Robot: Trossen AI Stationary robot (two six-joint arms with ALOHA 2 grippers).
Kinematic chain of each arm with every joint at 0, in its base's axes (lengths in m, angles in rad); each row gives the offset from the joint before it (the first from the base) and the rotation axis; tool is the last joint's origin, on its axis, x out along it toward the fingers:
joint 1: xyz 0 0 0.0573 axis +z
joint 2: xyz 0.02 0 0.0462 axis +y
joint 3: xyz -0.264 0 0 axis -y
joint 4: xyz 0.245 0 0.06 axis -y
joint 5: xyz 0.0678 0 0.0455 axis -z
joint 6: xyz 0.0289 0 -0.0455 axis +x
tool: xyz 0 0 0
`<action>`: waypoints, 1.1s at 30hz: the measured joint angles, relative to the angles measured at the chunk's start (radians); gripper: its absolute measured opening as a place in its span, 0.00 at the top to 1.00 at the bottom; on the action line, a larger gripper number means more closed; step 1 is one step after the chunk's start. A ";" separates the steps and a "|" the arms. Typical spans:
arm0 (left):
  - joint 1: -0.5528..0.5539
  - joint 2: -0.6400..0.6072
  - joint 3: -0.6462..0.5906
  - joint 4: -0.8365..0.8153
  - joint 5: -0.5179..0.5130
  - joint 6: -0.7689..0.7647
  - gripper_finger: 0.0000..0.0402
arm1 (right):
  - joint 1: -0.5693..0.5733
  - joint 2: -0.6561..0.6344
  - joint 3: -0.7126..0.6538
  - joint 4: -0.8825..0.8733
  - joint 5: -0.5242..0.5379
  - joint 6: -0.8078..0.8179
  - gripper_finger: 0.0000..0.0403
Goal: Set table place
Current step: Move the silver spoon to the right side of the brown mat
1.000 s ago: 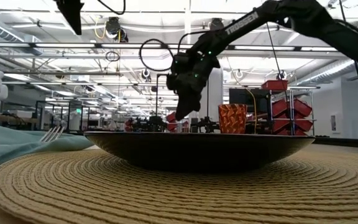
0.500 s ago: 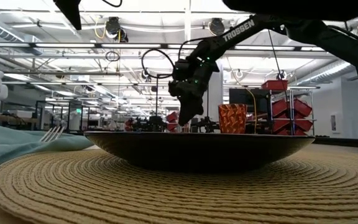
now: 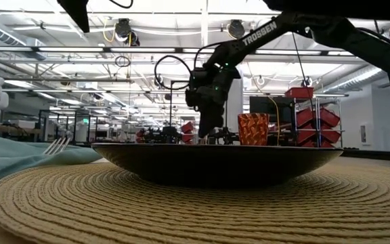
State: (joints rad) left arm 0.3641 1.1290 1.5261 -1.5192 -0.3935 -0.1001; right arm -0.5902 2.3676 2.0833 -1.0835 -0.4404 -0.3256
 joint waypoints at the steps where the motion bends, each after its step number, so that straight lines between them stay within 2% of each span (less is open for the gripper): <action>1: 0.000 0.000 0.000 0.000 0.000 0.000 0.86 | -0.004 0.000 -0.001 -0.012 0.000 0.000 0.80; 7: -0.001 0.000 0.000 0.000 0.019 -0.018 0.86 | -0.024 0.019 -0.002 -0.075 0.024 0.001 0.80; 16: -0.031 0.000 0.000 0.002 0.023 -0.025 0.86 | -0.025 0.059 -0.003 -0.079 0.019 0.015 0.80; 33: -0.035 0.000 0.000 0.020 0.023 -0.018 0.86 | -0.037 0.060 -0.002 -0.125 -0.006 0.020 0.80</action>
State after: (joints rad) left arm 0.3294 1.1294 1.5261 -1.4990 -0.3709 -0.1182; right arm -0.6268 2.4279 2.0811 -1.2081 -0.4461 -0.3052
